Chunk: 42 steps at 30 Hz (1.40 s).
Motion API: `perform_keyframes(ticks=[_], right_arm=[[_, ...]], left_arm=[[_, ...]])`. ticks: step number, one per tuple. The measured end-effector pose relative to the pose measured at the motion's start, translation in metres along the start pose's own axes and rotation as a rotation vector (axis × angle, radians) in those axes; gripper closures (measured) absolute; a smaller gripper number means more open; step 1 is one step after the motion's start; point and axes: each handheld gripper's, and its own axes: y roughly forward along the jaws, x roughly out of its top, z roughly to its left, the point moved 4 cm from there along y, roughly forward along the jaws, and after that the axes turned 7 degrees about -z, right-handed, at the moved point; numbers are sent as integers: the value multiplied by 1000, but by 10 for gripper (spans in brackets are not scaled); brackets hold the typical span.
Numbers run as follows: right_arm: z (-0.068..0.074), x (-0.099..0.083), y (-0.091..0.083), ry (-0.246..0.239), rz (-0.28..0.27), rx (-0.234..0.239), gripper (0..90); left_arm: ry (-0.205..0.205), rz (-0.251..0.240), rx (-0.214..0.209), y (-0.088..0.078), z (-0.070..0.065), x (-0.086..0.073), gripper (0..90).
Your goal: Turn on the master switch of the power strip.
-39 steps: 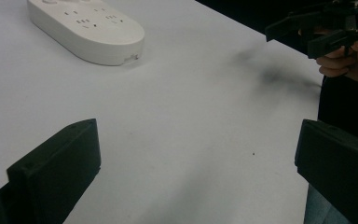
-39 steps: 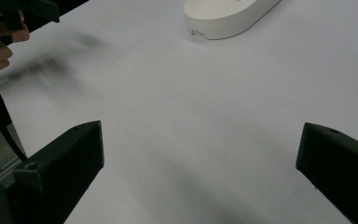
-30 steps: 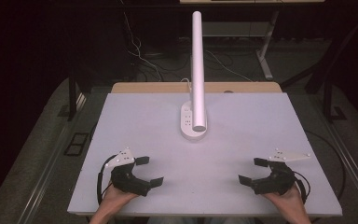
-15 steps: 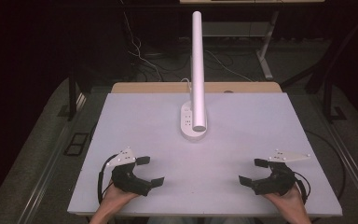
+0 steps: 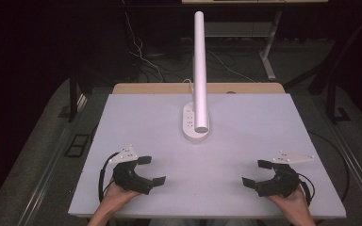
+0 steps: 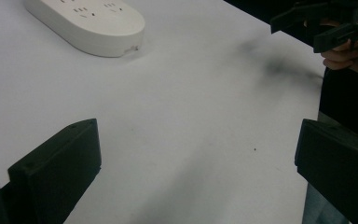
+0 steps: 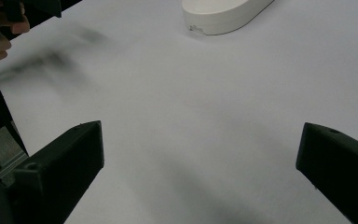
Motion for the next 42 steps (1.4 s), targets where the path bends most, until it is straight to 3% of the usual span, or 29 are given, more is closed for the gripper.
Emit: perform_keyframes(ticks=[28,42], right_arm=[[-2,0,-1,-2,-6,-4,2],[-3,0,-1,-2,-3,-2,2]], left_arm=[[-13,47,17,2,17,35,0],[-1,72,10,16,23,51,0]])
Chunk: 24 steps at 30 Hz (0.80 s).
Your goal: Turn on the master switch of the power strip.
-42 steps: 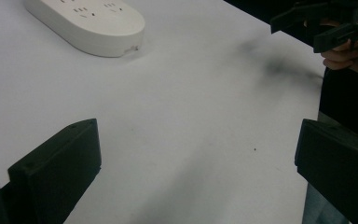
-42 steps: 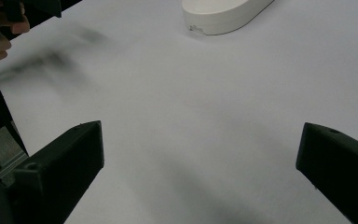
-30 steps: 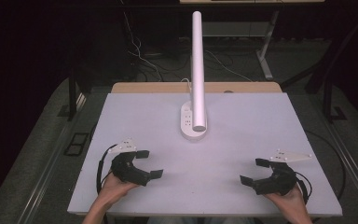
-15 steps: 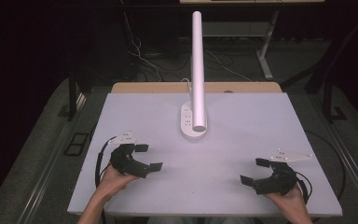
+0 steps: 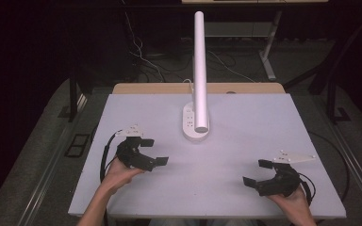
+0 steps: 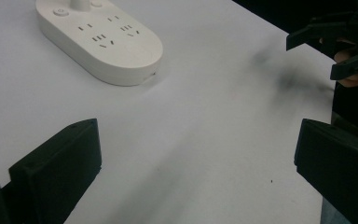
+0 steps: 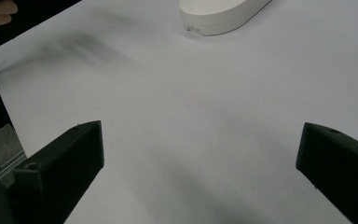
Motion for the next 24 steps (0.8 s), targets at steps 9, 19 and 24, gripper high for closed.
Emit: perform_keyframes(ticks=[9,19,24], right_arm=[[0,0,-1,-2,1,1,2],[-1,0,-1,-4,4,-1,2],[-1,0,-1,0,2,-3,2]], left_arm=[[5,17,19,3,11,15,0],[26,36,42,6,22,32,1],[32,47,46,10,25,39,2]])
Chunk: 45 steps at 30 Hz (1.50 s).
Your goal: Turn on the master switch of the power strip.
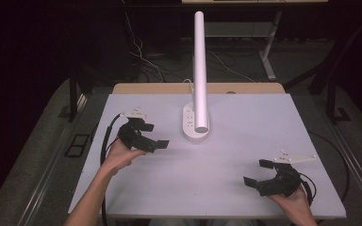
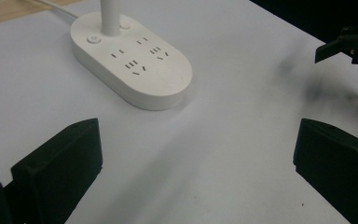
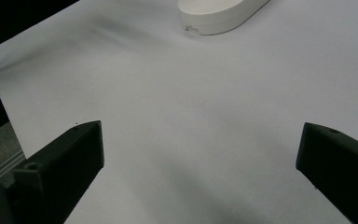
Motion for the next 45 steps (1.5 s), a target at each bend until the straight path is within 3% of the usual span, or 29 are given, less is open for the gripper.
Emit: perform_keyframes(ticks=[17,34,45], right_arm=[[-1,-1,-2,-1,-2,-1,2],[-1,-1,-1,-9,3,0,2],[-1,-1,-1,-7,6,5,2]], left_arm=[[16,53,1,15,11,22,6],[66,93,19,29,22,50,9],[74,74,37,40,33,66,10]])
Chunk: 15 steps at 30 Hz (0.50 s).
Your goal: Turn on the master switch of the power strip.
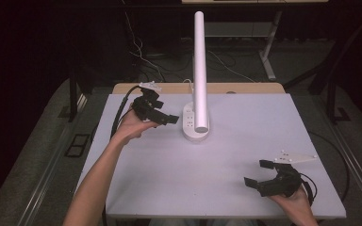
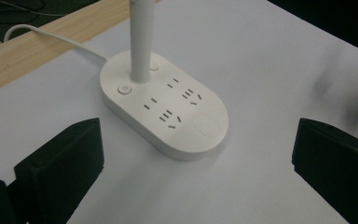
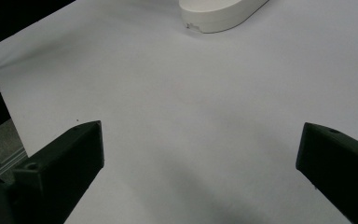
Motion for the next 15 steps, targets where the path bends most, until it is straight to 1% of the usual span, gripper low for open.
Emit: perform_keyframes(ticks=[8,12,15], right_arm=[[-1,0,0,4,1,3,2],[-1,0,-1,16,2,3,2],[-1,0,-1,19,2,3,2]], left_arm=[[1,-13,13,12,9,15,15],[0,-1,27,19,12,20,18],[-8,-2,35,26,13,23,27]])
